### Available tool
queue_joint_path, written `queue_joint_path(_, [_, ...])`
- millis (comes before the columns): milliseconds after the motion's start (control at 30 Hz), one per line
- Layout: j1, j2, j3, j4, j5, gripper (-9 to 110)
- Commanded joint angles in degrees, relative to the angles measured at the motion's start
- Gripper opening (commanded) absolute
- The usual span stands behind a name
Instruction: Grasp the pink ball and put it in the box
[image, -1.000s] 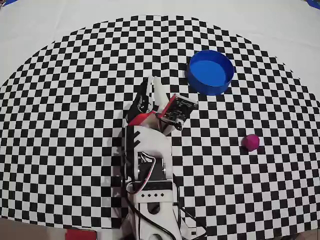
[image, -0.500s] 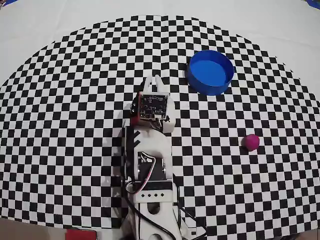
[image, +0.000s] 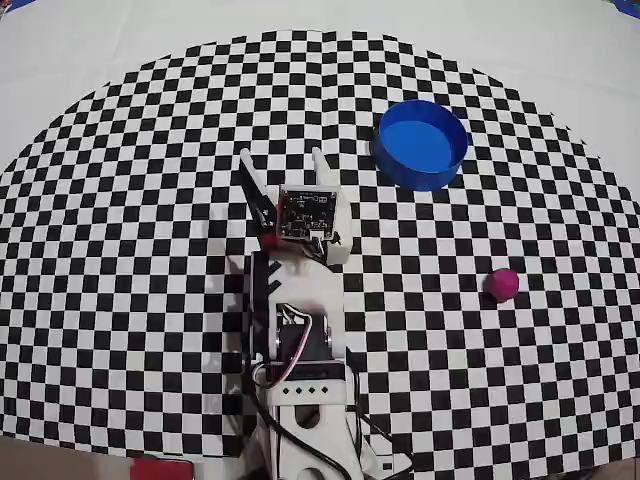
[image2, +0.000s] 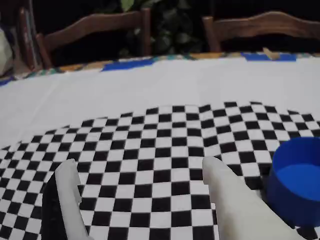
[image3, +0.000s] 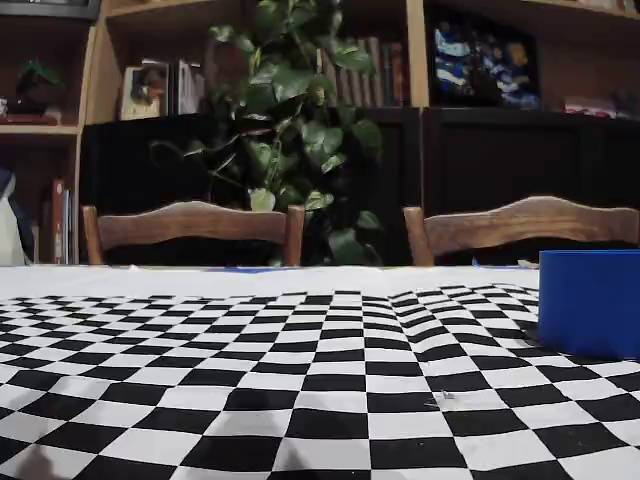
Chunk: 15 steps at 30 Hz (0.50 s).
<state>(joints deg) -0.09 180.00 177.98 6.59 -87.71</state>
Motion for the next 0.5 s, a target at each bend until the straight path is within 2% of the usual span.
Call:
queue_joint_path(0, [0.44, -0.62, 0.35, -0.97, -0.62, 29])
queue_joint_path(467, [6.24, -3.34, 0.35, -2.99, -0.62, 29])
